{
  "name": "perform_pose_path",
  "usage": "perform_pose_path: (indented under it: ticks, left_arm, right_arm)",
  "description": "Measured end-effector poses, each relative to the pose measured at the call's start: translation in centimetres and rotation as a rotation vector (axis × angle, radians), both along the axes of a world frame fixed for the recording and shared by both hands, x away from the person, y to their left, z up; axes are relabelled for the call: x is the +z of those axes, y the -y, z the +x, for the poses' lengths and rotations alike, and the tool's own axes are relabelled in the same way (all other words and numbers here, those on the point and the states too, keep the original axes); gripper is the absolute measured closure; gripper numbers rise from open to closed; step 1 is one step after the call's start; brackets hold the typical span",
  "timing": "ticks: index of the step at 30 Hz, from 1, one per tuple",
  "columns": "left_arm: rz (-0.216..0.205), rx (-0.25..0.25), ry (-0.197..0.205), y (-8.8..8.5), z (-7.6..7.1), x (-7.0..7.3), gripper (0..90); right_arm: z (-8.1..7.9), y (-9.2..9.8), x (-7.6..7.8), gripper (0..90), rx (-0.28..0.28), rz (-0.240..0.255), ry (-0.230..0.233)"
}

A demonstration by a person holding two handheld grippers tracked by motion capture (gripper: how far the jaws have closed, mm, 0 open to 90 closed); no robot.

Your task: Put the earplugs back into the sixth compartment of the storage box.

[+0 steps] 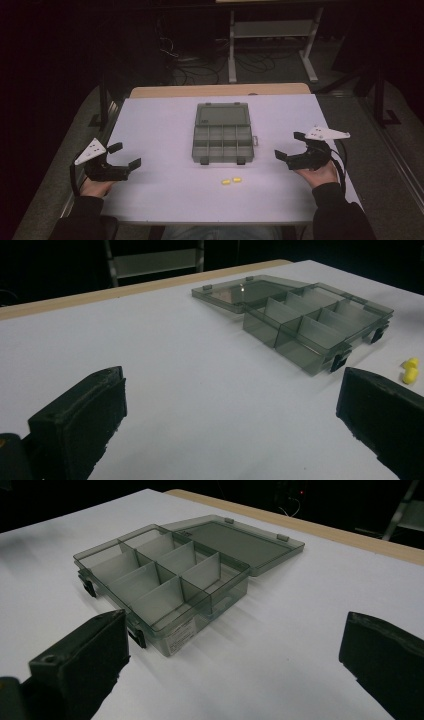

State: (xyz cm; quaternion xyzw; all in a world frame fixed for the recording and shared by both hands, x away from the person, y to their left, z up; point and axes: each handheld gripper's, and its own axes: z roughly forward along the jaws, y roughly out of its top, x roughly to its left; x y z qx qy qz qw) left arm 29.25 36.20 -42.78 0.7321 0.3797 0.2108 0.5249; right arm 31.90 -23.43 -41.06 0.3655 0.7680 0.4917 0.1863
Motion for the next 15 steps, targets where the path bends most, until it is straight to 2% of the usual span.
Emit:
perform_pose_path:
  ticks: [4,8,15]
  left_arm:
    - [0.001,-0.004,-0.002,0.01,-0.01,-0.01,0.0]
    - [0.022,-0.003,0.002,0.16,-0.10,-0.04,0.0]
    - [0.018,-0.021,-0.002,0.25,-0.20,0.38,0.0]
  right_arm:
    - [0.00,-0.06,-0.03,0.0,-0.004,-0.005,0.000]
    - [-0.10,-0.02,0.03,0.0,-0.007,-0.001,0.000]
    - [-0.10,0.15,-0.02,0.0,-0.012,0.000,-0.002]
